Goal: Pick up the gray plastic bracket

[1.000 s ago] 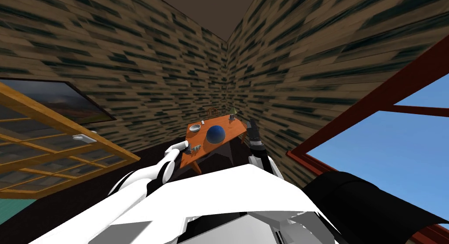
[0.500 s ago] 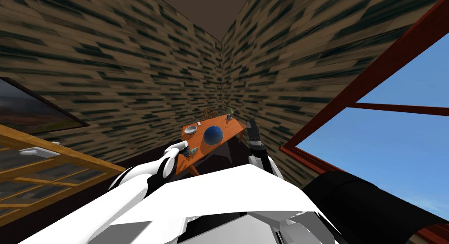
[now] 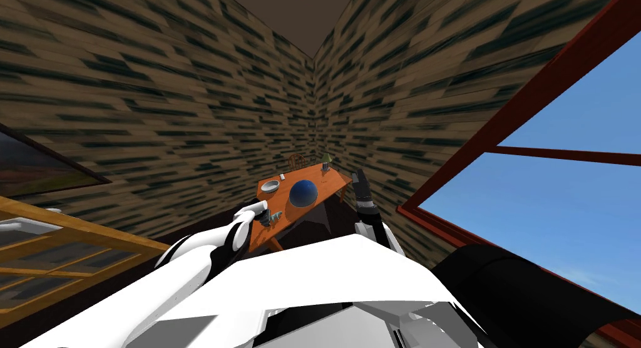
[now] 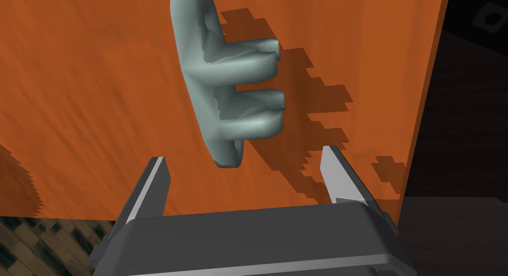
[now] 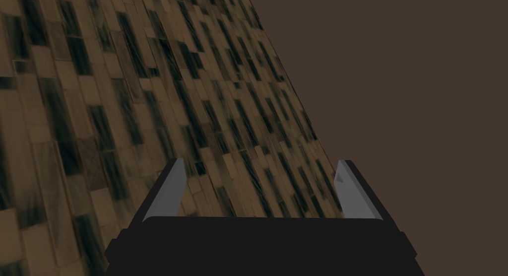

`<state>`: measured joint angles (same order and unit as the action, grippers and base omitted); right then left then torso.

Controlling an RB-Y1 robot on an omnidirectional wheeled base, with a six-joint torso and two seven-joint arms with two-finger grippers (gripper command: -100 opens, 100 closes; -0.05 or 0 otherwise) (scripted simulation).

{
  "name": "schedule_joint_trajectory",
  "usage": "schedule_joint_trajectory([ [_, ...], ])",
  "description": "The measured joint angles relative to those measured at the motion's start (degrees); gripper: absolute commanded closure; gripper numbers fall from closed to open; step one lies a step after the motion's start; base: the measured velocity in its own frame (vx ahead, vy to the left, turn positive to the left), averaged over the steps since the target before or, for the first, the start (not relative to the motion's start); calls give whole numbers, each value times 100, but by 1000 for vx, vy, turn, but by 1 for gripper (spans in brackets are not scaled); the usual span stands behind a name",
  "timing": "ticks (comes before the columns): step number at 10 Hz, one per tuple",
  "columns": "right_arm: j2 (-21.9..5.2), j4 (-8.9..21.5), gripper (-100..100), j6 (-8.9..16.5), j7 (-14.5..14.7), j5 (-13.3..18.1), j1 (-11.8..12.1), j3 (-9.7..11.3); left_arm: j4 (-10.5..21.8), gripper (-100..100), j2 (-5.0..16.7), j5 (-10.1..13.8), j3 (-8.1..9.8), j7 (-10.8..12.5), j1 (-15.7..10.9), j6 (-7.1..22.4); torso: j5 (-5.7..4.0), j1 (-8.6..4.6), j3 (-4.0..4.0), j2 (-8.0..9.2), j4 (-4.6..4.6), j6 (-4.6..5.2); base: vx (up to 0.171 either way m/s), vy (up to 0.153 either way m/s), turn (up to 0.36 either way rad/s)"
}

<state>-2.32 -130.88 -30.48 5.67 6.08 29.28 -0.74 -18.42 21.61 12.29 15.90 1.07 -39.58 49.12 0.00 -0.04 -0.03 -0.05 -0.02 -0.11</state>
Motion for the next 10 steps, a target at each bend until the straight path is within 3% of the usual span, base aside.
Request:
schedule_joint_trajectory([
  [1, 0, 0, 0, 0, 0, 0, -1, 0, 129, -100, 39, -21, 20, -15, -76, 39, 0, 4, -1, -3, 0, 4, 16, 26, -128],
  [2, 0, 0, 0, 0, 0, 0, 0, 0, -154, -100, 13, -53, 21, 19, 65, 249, 2, 9, -2, -4, -1, 0, 7, 16, -13],
  [3, 0, 0, 0, 0, 0, 0, 0, 0, 197, -100, 75, -35, 37, -25, -155, 127, 1, 6, -2, -4, 0, 0, 0, 0, 0],
  [5, 0, 0, 0, 0, 0, 0, 0, 0, -80, -100, 10, -65, 20, 31, 35, 254, 0, 1, 0, 0, 0, -1, 0, 0, 0],
  [6, 0, 0, 0, 0, 0, 0, 0, 0, 204, -100, 61, -45, 33, -10, -133, 133, -1, -1, 0, 0, 1, 0, 0, 0, 0],
  [7, 0, 0, 0, 0, 0, 0, 0, 0, 278, -100, 62, -42, 34, -29, -139, 70, 0, 0, 0, 1, 0, -1, 12, 18, -199],
  [8, 0, 0, 0, 0, 0, 0, -1, 0, 1036, -100, 164, -42, 64, -104, -485, -146, 0, 4, -2, -4, 0, 5, 17, 30, -100],
  [9, 0, 0, 0, 0, 0, 0, 0, 0, 612, -100, 96, -79, 58, -61, -214, 60, 3, 11, -2, -3, -2, -3, 24, 28, -102],
  [10, 0, 0, 0, 0, 0, 0, 0, 0, 660, -100, 116, -115, 67, -31, -261, 224, 2, 11, -4, -8, -1, 2, 51, 42, -212],
])
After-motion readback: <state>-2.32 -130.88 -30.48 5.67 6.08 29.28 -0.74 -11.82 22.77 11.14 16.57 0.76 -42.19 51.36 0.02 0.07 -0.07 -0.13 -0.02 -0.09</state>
